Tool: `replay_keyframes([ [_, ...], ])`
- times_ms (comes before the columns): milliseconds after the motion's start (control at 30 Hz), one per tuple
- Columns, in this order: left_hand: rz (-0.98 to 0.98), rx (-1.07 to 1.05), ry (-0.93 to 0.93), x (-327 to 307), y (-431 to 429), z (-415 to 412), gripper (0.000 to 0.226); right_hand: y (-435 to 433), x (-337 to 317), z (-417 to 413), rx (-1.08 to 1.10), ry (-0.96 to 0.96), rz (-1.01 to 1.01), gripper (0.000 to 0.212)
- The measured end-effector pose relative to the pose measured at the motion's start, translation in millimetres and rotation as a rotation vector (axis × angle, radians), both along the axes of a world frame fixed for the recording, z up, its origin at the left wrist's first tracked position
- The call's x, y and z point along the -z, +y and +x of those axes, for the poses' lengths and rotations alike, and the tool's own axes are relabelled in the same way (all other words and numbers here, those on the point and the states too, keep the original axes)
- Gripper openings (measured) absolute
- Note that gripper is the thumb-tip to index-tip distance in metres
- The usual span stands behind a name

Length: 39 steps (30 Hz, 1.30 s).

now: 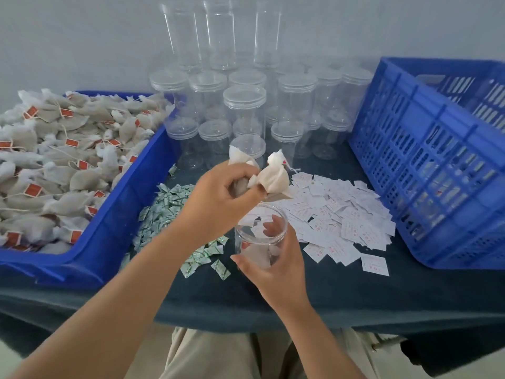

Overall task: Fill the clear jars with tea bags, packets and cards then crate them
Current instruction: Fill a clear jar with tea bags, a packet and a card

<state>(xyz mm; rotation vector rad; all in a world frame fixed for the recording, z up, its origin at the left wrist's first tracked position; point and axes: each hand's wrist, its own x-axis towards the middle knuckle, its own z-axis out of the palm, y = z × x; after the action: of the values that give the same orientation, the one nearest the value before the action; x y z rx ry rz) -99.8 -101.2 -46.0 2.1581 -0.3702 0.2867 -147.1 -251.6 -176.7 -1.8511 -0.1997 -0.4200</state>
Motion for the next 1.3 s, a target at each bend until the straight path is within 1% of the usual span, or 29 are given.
replay_keyframes([
  [33,0.022,-0.003,-0.007,-4,7,-1,0.017,0,0,0,0.009,0.010,0.011,0.083],
  [100,0.148,0.018,-0.024,-13,20,-5,0.014,-1,-1,0,0.016,0.030,0.025,0.083],
  [267,0.672,0.073,0.049,-29,24,-7,0.021,2,-1,2,-0.024,0.029,-0.063,0.087],
  [333,0.797,0.103,0.113,-27,16,-7,0.022,4,-1,0,-0.032,-0.004,-0.099,0.088],
  [400,0.786,0.139,0.179,-27,14,-7,0.018,3,-2,-2,-0.025,-0.034,-0.110,0.089],
  [500,0.635,0.168,0.252,-33,24,-7,0.025,3,-3,-1,-0.025,-0.010,-0.063,0.087],
  [567,0.528,0.184,0.270,-39,30,-8,0.036,2,-2,-1,-0.028,-0.007,-0.049,0.086],
  [600,0.491,0.193,0.251,-42,32,-9,0.043,2,-2,-1,-0.033,-0.006,-0.043,0.087],
  [700,0.445,0.173,0.208,-43,32,-11,0.070,1,0,-1,-0.042,0.014,-0.042,0.090],
  [733,0.448,0.154,0.226,-42,29,-11,0.072,2,0,-1,-0.043,0.016,-0.046,0.091],
  [767,0.482,0.139,0.248,-39,25,-10,0.068,2,-1,-1,-0.041,0.007,-0.046,0.092],
  [867,0.700,0.172,0.256,-33,14,-9,0.030,3,-1,-1,-0.033,-0.028,-0.019,0.092],
  [900,0.758,0.211,0.247,-33,11,-8,0.022,4,-2,-1,-0.033,-0.027,-0.018,0.093],
  [967,0.889,0.270,0.201,-32,1,-8,0.024,4,-2,-1,-0.028,-0.028,-0.022,0.095],
  [1033,1.025,0.324,0.154,-29,-10,-8,0.038,4,-1,0,-0.028,-0.022,-0.016,0.096],
  [1067,1.038,0.360,0.158,-29,-14,-9,0.043,3,0,0,-0.029,-0.021,-0.018,0.096],
  [1100,0.979,0.394,0.180,-31,-16,-10,0.044,3,1,1,-0.033,-0.022,-0.018,0.094],
  [1133,0.862,0.410,0.191,-35,-13,-11,0.043,2,3,2,-0.037,-0.019,-0.008,0.092],
  [1167,0.700,0.389,0.167,-39,-7,-10,0.037,2,4,2,-0.041,-0.010,0.007,0.088],
  [1200,0.516,0.316,0.092,-42,3,-8,0.029,1,3,2,-0.041,-0.003,0.020,0.085],
  [1233,0.353,0.201,-0.002,-42,14,-6,0.025,0,3,2,-0.035,-0.003,0.025,0.082],
  [1267,0.249,0.068,-0.064,-40,26,-2,0.020,-1,2,2,-0.026,-0.007,0.021,0.080],
  [1300,0.225,-0.052,-0.054,-34,38,1,0.014,-3,2,1,-0.018,-0.010,0.015,0.080],
])
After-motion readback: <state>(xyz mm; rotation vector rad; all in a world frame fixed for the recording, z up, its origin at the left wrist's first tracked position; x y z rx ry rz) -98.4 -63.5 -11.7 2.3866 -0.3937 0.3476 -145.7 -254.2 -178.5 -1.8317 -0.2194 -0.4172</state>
